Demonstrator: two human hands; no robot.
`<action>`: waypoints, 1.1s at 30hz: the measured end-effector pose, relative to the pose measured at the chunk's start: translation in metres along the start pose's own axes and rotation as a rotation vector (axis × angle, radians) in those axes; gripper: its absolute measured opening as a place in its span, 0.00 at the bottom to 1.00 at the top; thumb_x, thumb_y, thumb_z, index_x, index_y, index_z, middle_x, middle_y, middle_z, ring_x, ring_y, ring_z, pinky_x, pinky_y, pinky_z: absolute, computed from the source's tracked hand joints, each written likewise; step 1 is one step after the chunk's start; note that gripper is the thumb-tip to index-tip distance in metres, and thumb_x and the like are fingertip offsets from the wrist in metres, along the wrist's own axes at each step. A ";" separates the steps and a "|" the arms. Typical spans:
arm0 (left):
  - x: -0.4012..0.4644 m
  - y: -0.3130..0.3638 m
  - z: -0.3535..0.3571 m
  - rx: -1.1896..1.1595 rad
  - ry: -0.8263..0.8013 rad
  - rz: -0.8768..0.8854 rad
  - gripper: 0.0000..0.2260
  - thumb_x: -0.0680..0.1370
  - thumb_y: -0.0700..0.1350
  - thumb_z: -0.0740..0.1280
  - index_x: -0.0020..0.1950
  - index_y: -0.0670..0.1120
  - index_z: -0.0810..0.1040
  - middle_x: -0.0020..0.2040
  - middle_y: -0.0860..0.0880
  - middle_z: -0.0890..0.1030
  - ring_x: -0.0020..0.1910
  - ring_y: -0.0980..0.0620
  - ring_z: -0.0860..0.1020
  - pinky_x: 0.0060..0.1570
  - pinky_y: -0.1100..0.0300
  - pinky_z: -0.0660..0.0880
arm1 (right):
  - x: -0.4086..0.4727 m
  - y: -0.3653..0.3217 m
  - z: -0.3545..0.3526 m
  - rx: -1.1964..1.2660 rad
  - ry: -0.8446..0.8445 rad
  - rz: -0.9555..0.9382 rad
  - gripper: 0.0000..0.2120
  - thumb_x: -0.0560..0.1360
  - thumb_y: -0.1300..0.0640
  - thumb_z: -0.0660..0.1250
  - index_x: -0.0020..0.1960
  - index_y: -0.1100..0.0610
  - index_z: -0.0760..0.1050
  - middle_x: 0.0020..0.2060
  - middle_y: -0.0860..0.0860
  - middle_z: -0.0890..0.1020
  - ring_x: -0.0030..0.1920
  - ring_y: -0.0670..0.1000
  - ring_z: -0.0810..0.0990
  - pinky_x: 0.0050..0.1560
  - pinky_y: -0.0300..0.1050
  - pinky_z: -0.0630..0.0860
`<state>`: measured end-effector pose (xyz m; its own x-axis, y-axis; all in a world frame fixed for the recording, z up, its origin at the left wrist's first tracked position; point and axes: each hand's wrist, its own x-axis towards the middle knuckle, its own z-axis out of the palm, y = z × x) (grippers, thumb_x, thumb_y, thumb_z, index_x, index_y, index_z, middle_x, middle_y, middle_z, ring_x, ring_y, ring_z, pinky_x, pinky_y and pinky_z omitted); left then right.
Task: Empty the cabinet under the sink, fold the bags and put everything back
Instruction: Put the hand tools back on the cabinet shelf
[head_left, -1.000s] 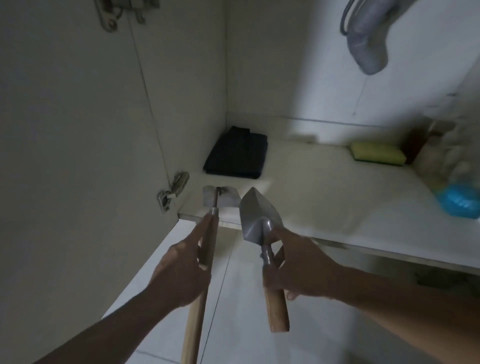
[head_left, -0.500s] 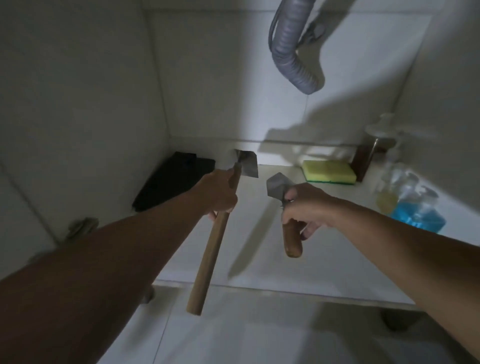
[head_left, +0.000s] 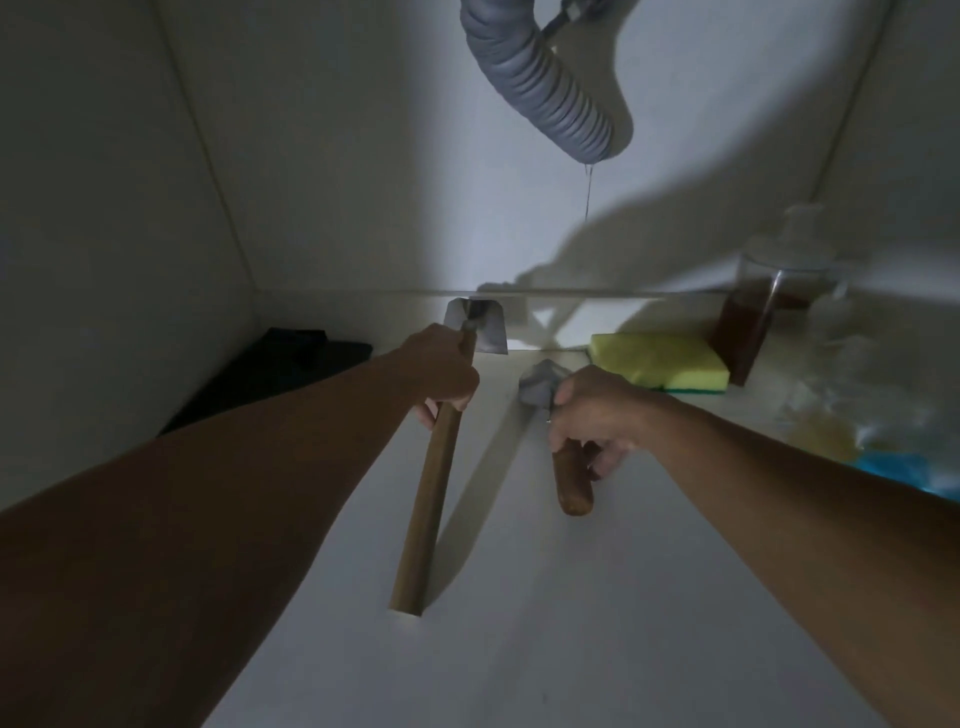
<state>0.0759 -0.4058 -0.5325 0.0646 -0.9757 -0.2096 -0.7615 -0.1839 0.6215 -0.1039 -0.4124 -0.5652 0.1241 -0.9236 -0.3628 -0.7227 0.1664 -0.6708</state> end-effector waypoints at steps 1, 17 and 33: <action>0.007 0.000 0.000 -0.009 -0.001 -0.002 0.27 0.70 0.29 0.66 0.68 0.41 0.70 0.48 0.37 0.80 0.42 0.40 0.83 0.36 0.49 0.83 | 0.006 0.000 0.000 -0.008 0.001 -0.003 0.20 0.68 0.67 0.73 0.58 0.62 0.75 0.50 0.63 0.78 0.44 0.65 0.83 0.35 0.58 0.83; 0.040 -0.006 0.015 -0.138 0.202 -0.092 0.21 0.72 0.32 0.69 0.64 0.37 0.72 0.47 0.40 0.80 0.43 0.42 0.83 0.44 0.48 0.82 | 0.042 0.004 0.009 -0.087 0.085 -0.133 0.16 0.66 0.57 0.75 0.53 0.54 0.76 0.48 0.53 0.79 0.42 0.54 0.81 0.28 0.41 0.78; -0.097 0.014 -0.010 0.205 0.192 0.162 0.19 0.71 0.49 0.72 0.58 0.41 0.78 0.57 0.45 0.81 0.55 0.49 0.79 0.54 0.59 0.76 | -0.108 -0.008 -0.037 -0.005 0.315 -0.140 0.16 0.69 0.58 0.73 0.54 0.61 0.79 0.43 0.57 0.84 0.45 0.56 0.85 0.41 0.53 0.84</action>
<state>0.0655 -0.3147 -0.4961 0.0378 -0.9986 0.0379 -0.8848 -0.0158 0.4657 -0.1366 -0.3273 -0.4963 0.0068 -0.9988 -0.0491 -0.7172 0.0294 -0.6962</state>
